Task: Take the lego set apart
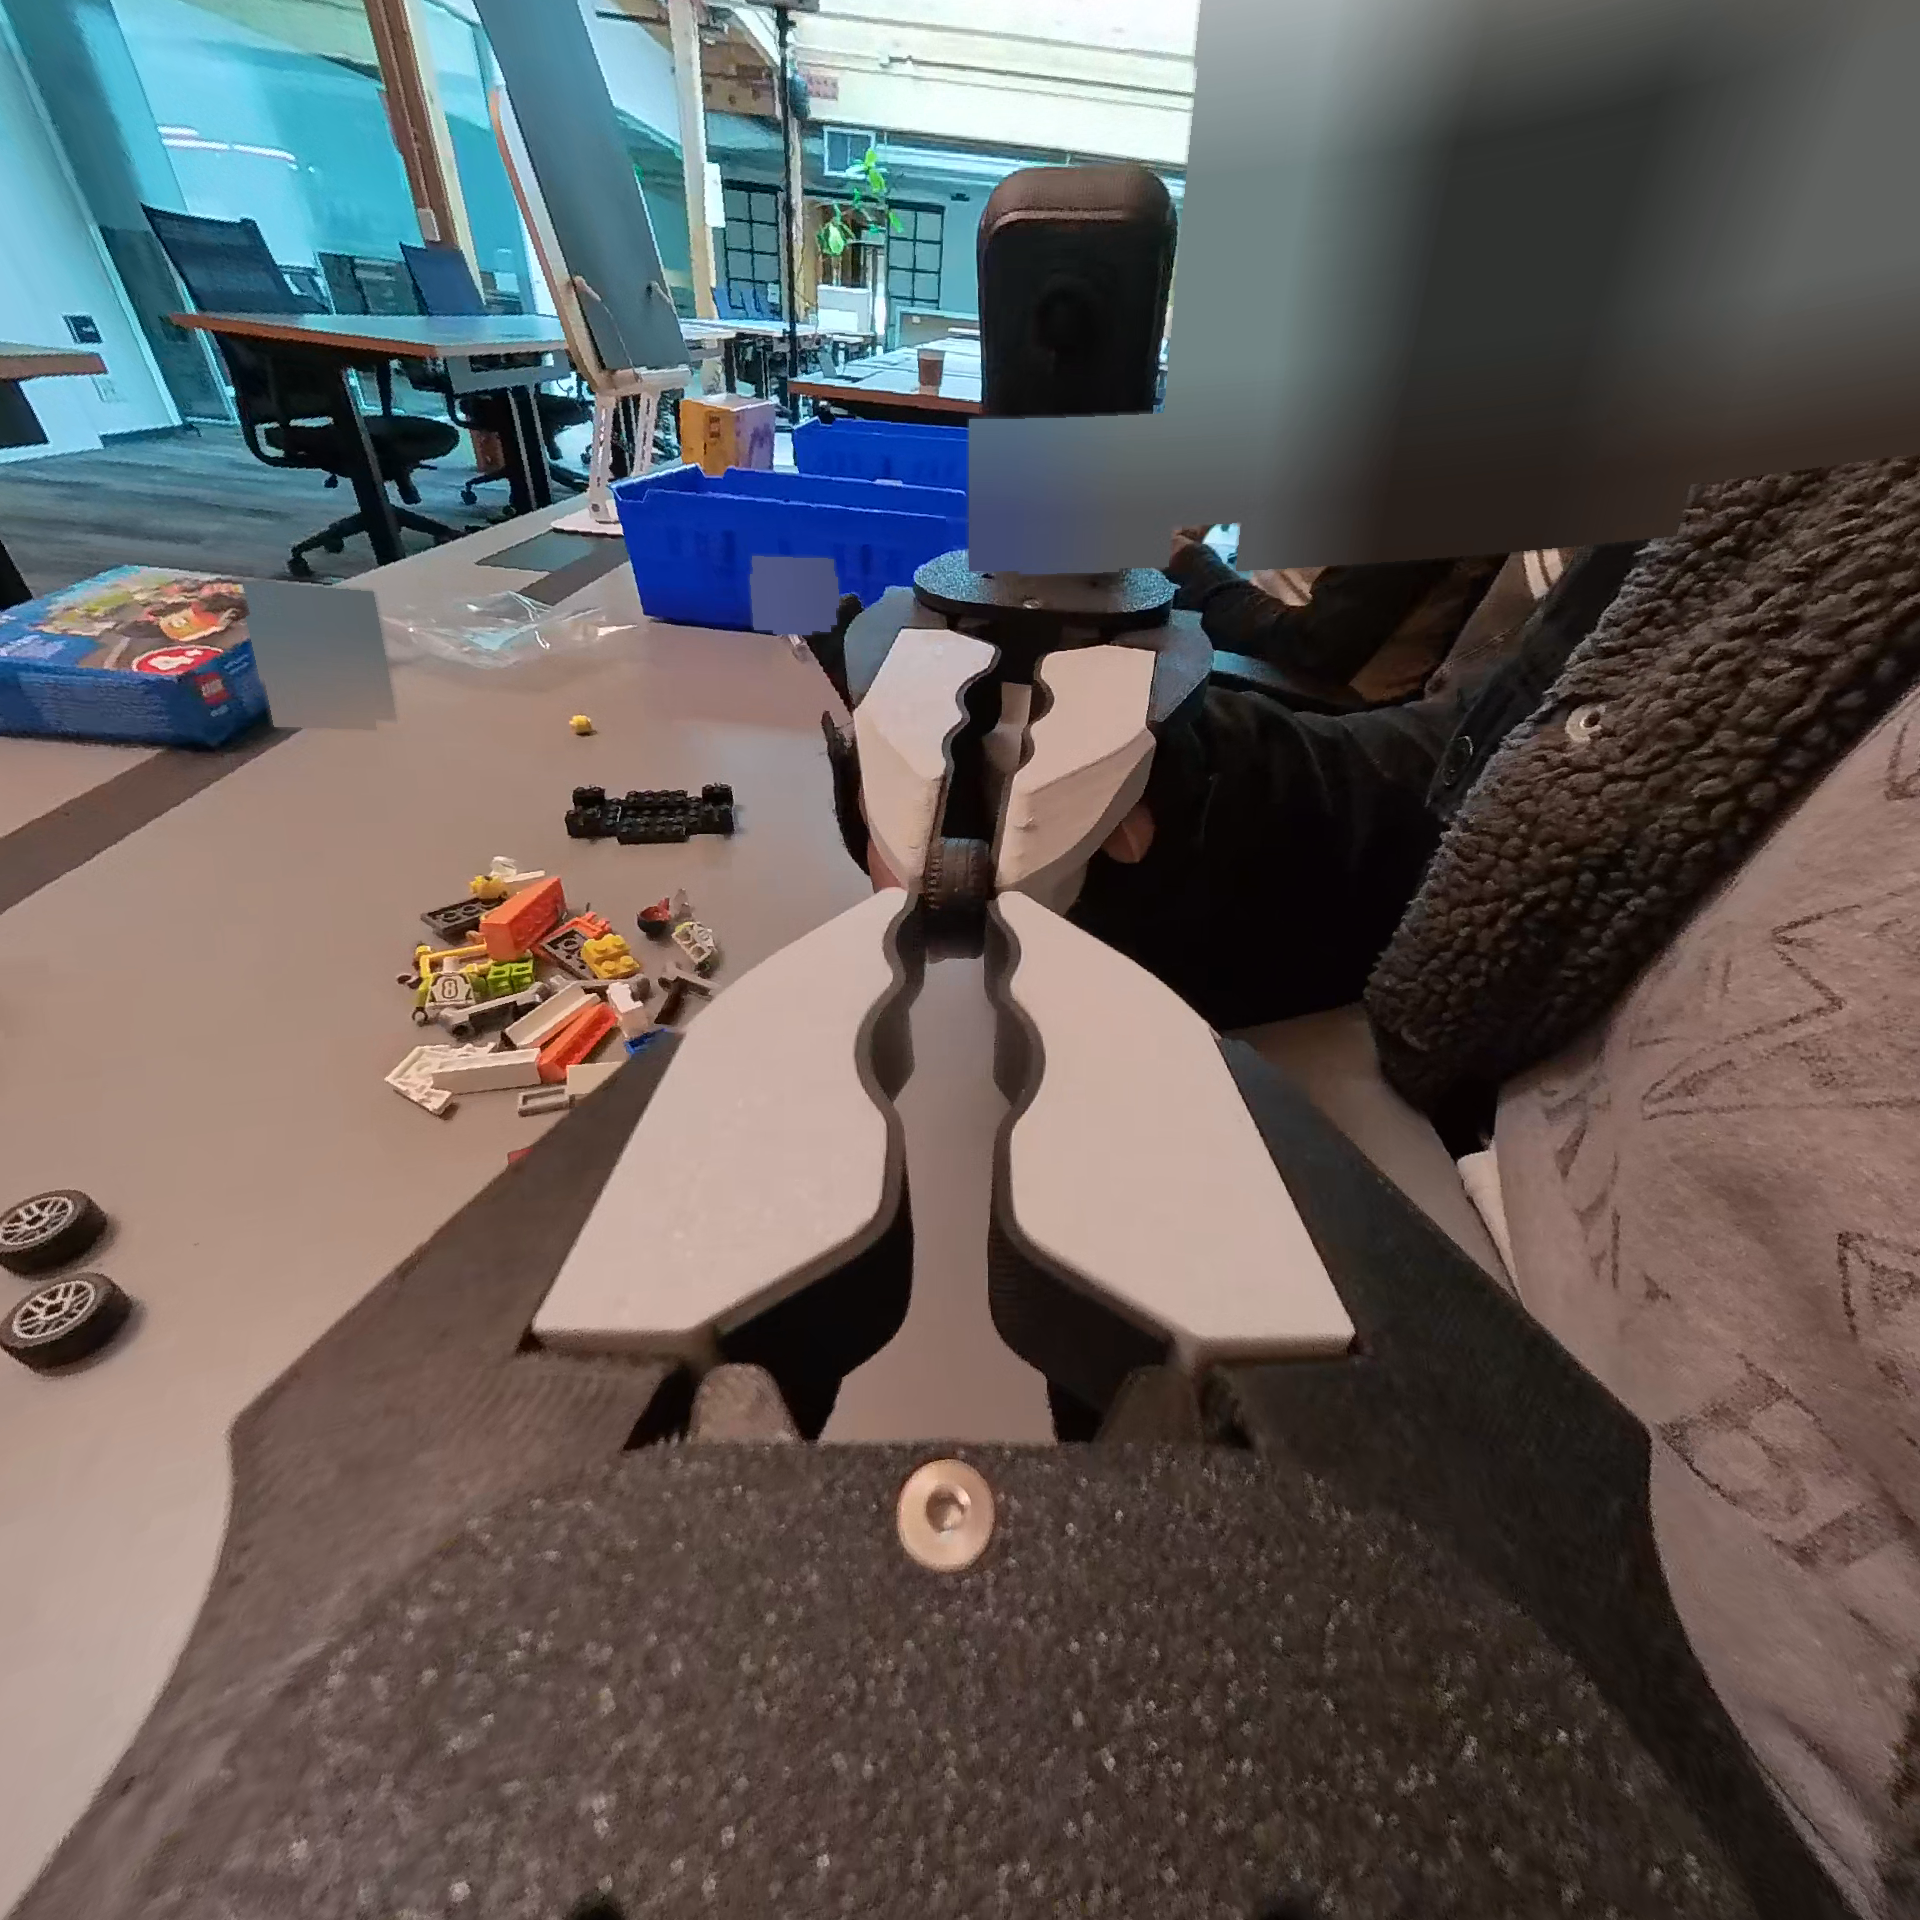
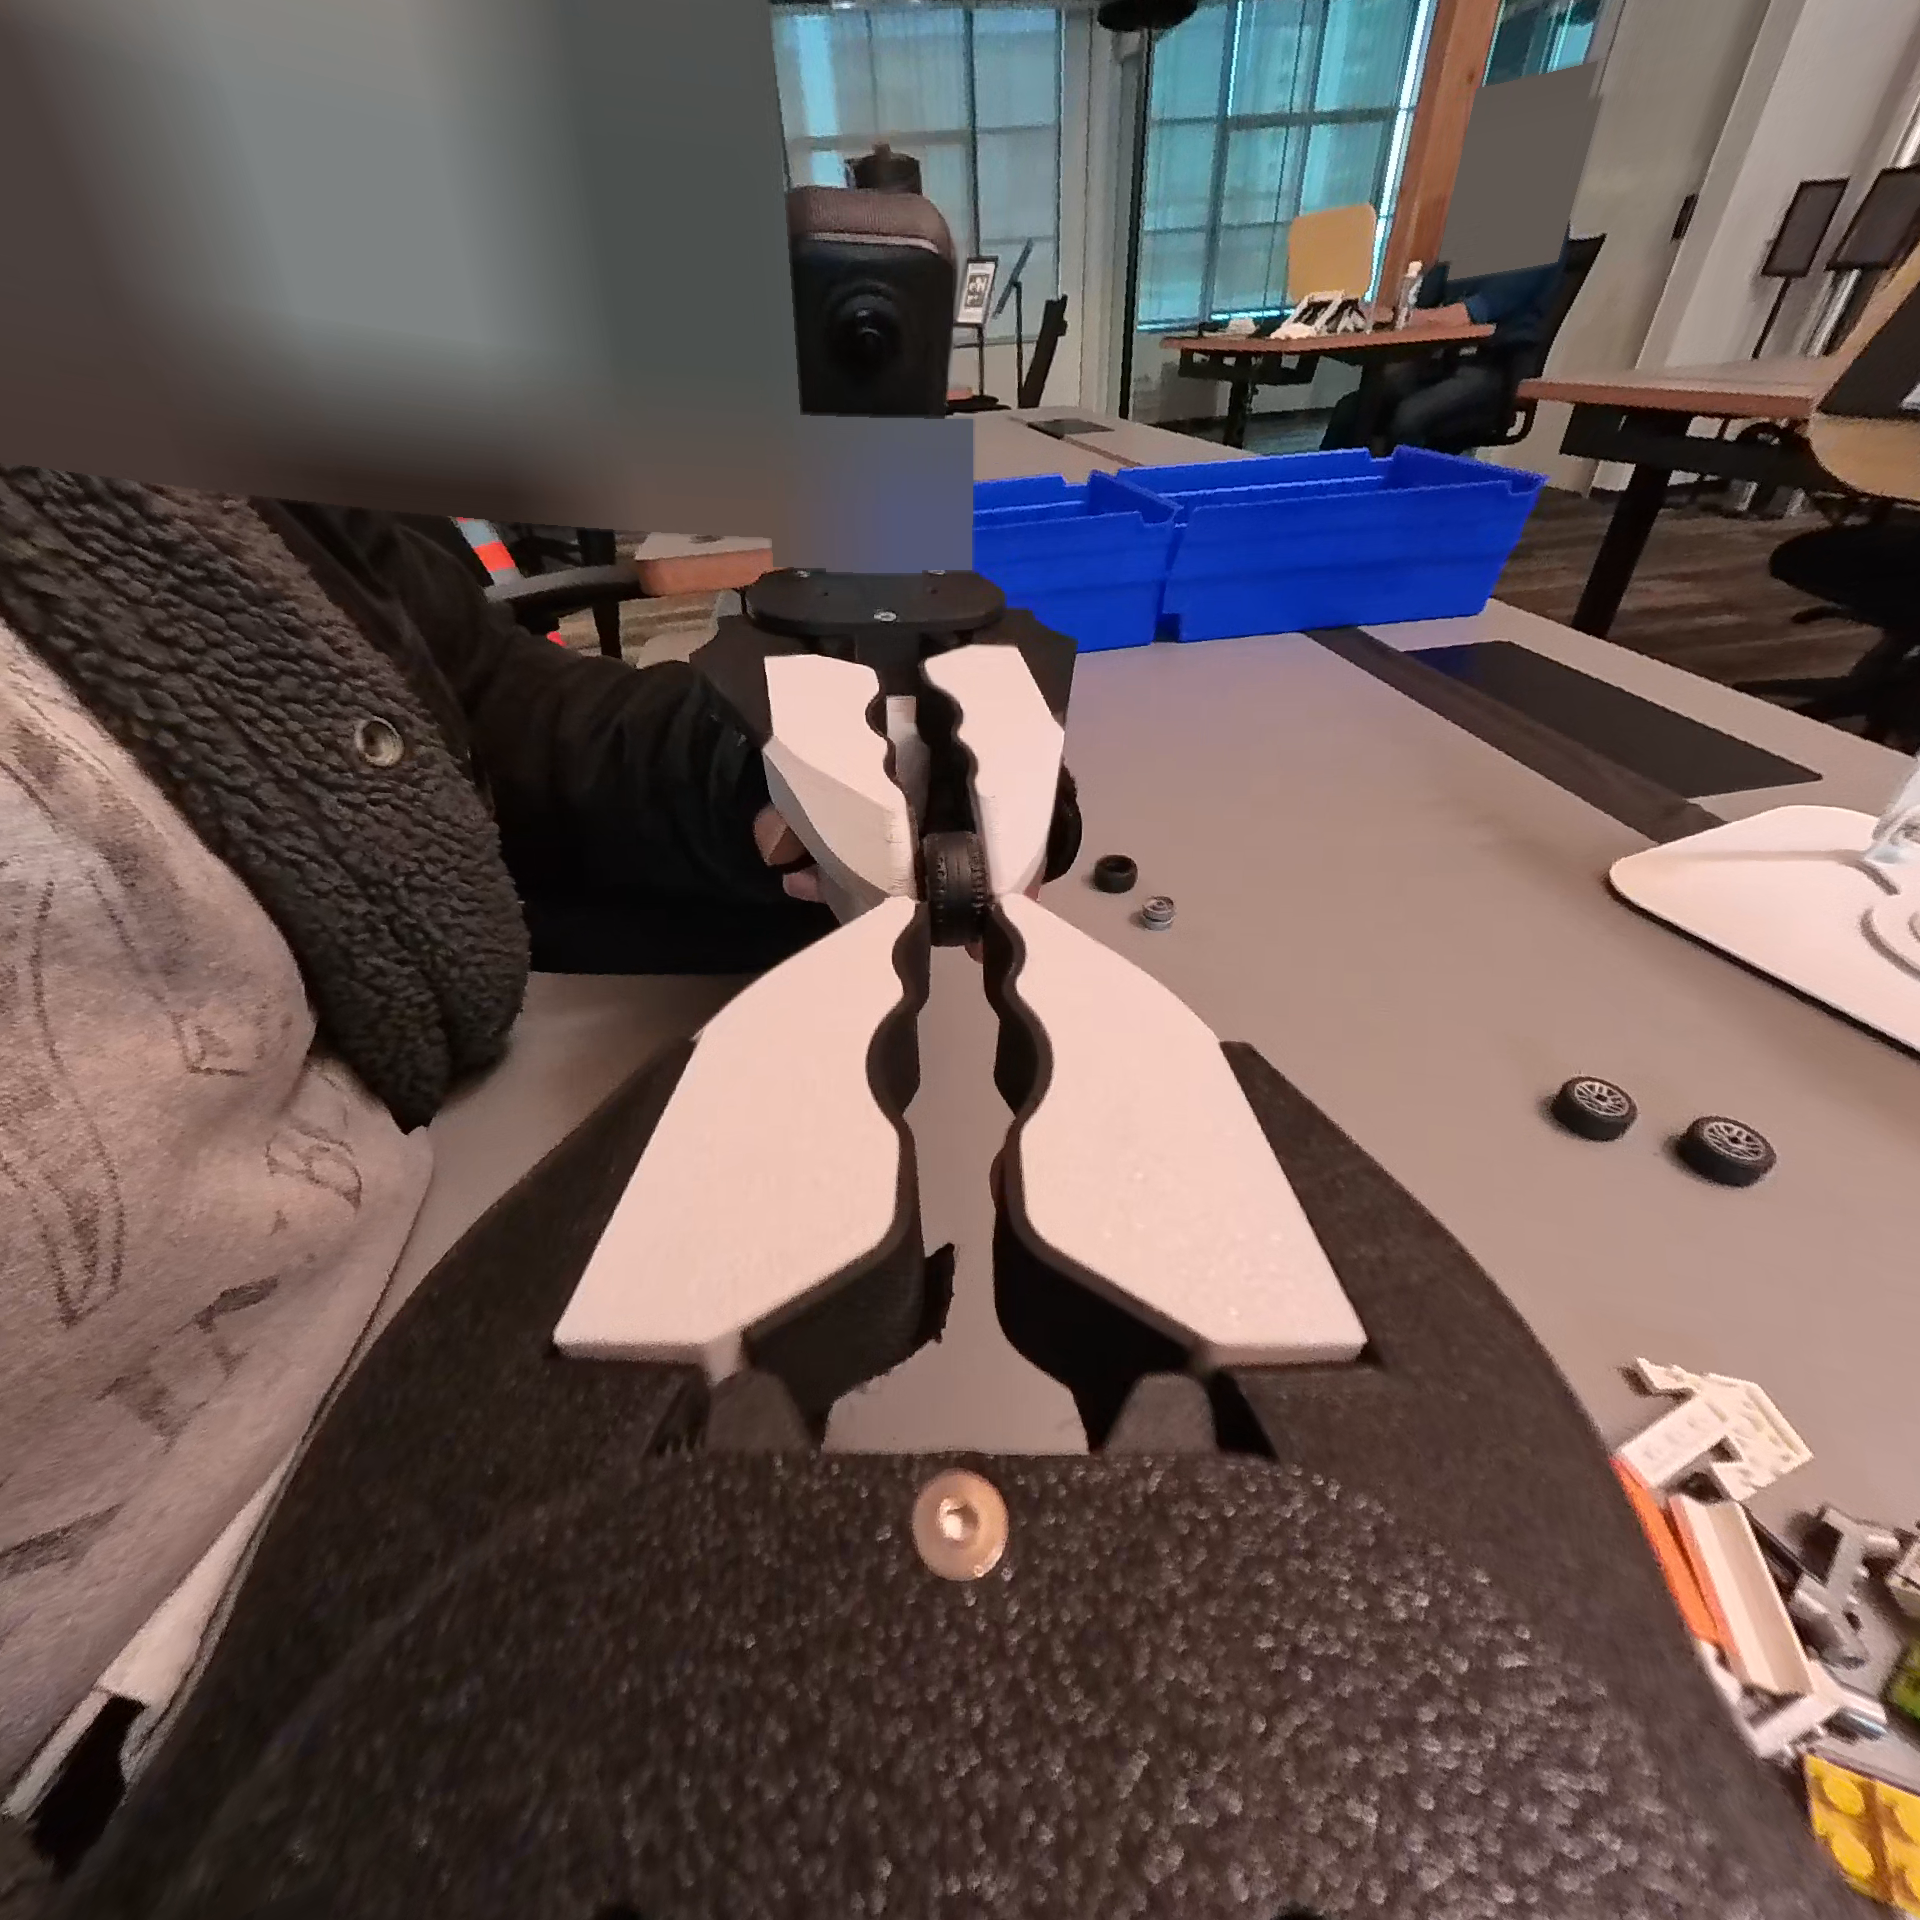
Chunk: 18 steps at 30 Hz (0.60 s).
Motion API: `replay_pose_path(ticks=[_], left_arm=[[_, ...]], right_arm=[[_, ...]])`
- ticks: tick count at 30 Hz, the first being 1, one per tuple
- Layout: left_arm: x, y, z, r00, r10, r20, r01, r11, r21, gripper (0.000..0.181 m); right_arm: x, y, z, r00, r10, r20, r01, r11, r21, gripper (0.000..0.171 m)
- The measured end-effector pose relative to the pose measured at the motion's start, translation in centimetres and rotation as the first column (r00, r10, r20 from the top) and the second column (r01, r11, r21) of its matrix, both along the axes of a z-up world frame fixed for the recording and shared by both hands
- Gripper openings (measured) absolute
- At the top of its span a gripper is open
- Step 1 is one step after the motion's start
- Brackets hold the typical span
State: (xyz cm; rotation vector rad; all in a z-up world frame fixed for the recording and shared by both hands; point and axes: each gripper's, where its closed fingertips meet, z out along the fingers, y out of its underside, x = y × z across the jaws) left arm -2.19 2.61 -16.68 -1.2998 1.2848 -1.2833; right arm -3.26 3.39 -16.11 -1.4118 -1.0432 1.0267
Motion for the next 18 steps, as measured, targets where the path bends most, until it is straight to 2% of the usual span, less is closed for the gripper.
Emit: replay_pose_path(ticks=[7, 13, 15, 18], left_arm=[[0.1, 0.3, 0.1, 0.996, 0.089, -0.022, -0.084, 0.983, 0.166, 0.010], [0.1, 1.6, 0.6, 0.957, 0.290, -0.019, -0.260, 0.885, 0.386, 0.011], [0.1, 1.8, 0.7, 0.948, 0.318, -0.013, -0.285, 0.865, 0.413, 0.011], [0.0, 1.7, 0.7, 0.957, 0.291, -0.016, -0.262, 0.882, 0.393, 0.011]], right_arm=[[0.0, 0.0, 0.1, 0.998, -0.056, 0.043, 0.051, 0.993, 0.110, 0.009], [0.2, 1.3, 0.5, 0.969, -0.234, 0.080, 0.205, 0.941, 0.270, 0.005], [0.2, 1.6, 0.5, 0.957, -0.274, 0.094, 0.231, 0.918, 0.322, 0.002], [0.2, 1.4, 0.4, 0.954, -0.279, 0.106, 0.224, 0.904, 0.364, 0.001]])
